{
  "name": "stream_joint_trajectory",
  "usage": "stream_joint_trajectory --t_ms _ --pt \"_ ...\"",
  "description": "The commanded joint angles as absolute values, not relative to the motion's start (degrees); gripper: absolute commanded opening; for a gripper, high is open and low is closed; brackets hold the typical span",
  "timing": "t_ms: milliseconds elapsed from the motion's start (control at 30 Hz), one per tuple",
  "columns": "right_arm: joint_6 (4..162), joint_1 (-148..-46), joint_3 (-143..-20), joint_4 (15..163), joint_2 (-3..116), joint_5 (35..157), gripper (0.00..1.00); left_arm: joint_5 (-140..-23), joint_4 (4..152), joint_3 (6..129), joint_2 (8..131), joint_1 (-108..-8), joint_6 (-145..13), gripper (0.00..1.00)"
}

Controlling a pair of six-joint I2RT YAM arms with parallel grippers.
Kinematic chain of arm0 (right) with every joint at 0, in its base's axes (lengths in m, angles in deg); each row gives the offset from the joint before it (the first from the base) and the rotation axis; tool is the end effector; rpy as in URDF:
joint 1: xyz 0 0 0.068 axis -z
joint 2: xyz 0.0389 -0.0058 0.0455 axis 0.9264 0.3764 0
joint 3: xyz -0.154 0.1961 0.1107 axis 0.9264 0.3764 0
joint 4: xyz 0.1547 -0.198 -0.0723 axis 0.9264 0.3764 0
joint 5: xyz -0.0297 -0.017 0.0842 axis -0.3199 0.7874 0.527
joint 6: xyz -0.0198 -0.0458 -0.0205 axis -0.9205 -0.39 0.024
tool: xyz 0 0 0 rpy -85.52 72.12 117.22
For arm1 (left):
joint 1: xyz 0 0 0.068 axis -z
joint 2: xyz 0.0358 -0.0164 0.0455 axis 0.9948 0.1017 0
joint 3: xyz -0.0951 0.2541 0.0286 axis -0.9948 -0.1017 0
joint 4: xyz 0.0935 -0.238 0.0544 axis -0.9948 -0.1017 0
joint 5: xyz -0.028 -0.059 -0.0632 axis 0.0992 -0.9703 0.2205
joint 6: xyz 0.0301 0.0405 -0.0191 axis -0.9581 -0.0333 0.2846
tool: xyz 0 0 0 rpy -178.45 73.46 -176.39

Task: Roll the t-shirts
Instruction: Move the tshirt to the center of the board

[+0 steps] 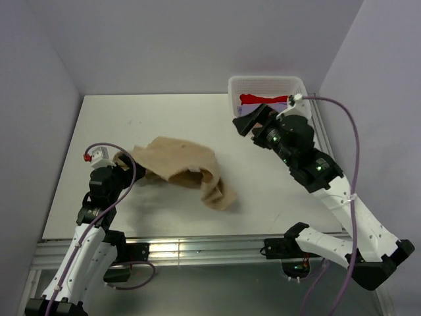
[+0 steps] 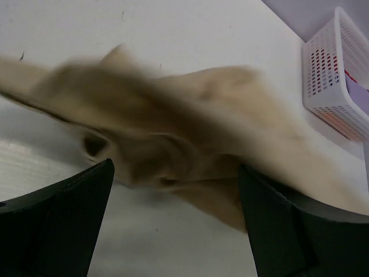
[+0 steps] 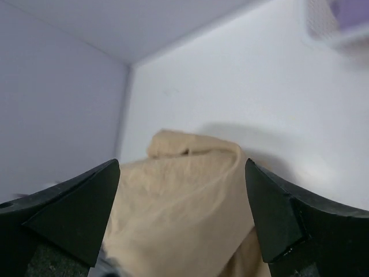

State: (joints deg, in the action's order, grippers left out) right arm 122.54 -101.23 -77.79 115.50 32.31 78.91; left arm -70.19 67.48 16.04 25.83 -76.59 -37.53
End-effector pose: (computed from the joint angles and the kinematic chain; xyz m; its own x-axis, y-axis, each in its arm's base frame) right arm 0.1740 0.1074 0.4344 -0.4135 0.5847 -0.6979 -0.1562 0.7096 0.6870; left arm 0.1503 -0.0181 0.2286 -0.3101 -0.6015 -0.7363 -0.1462 0.7954 -0.5882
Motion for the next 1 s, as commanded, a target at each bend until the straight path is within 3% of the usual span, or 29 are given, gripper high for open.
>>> stream_joint_trajectory --t_ms 0,233,400,667,833,967 --pt "119.2 -101.0 -66.5 114.5 33.2 79.3 0.95 -71.6 68.7 16.3 25.4 -76.9 -38.6 0.93" --pt "115.1 -102.9 -48.4 100.9 30.6 89.4 0.77 -72.3 68.9 16.8 27.5 -76.9 -38.8 0.92" --pt "112.6 -113.0 -44.9 99.8 36.2 85.2 0.77 -72.6 69.1 16.7 27.5 -76.9 -38.8 0.92" --pt "112.0 -129.1 -51.7 99.8 48.4 75.4 0.73 -71.7 68.7 17.2 28.8 -76.9 -38.4 0.92" --pt "109.0 -135.0 -64.0 102.3 60.5 70.7 0.69 -64.1 65.4 18.6 30.2 -76.9 -35.9 0.76" --pt "107.2 -136.9 -72.2 103.5 70.0 69.9 0.67 -58.9 61.9 20.0 29.7 -77.0 -32.4 0.76"
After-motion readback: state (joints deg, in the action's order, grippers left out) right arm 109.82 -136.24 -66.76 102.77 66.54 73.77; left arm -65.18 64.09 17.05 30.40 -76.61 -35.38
